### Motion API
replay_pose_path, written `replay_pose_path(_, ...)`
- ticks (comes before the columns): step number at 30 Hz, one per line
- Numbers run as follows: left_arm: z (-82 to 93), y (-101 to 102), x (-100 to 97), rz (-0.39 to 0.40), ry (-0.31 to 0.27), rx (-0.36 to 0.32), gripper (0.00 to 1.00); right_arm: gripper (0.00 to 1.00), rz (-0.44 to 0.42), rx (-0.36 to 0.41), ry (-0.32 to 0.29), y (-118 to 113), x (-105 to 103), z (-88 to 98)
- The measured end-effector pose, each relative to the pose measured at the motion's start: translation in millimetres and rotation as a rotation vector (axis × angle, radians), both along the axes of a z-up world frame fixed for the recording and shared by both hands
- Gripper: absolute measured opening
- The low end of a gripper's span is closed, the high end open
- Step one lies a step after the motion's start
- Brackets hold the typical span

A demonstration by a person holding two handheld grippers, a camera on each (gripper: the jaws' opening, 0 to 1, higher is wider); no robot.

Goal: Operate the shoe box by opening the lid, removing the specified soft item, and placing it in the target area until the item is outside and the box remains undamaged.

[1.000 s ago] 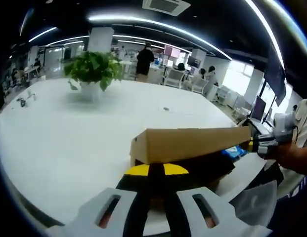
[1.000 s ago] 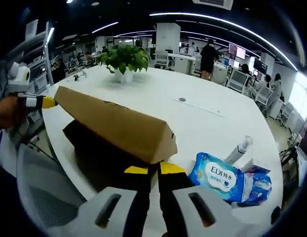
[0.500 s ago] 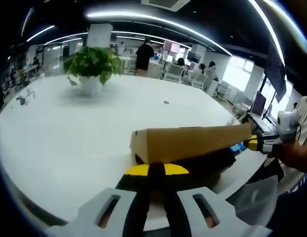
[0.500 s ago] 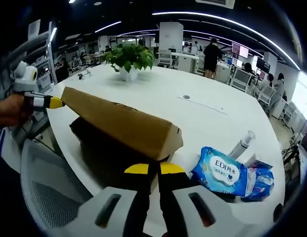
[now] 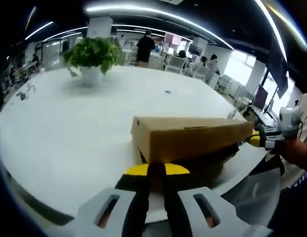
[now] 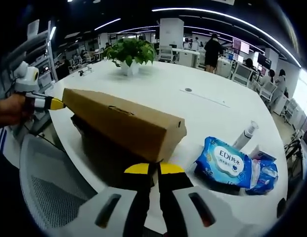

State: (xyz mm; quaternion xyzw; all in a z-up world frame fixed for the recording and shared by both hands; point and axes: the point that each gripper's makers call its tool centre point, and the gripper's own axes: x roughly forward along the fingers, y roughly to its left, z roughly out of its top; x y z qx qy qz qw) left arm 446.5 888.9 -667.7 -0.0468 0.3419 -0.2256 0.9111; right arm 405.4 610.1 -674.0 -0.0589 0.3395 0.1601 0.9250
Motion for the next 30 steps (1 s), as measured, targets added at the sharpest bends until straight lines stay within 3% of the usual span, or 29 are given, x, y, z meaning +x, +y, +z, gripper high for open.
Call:
replay_pose_path(21, -45.8, 8.9, -15.5, -0.006, 0.115, 0.041, 0.07, 0.04, -0.008, 0.008, 0.1, -5.4, -19.6, -43.7)
replay_pose_path(27, -50.6, 9.1, -19.0, -0.008, 0.13, 0.048, 0.07, 0.04, -0.015, 0.016, 0.112, -6.7, -21.9, -45.9)
replay_pose_path(30, -40.3, 11.5, -17.2, -0.007, 0.114, 0.045, 0.07, 0.04, -0.015, 0.019, 0.106, -8.5, -22.5, -38.9)
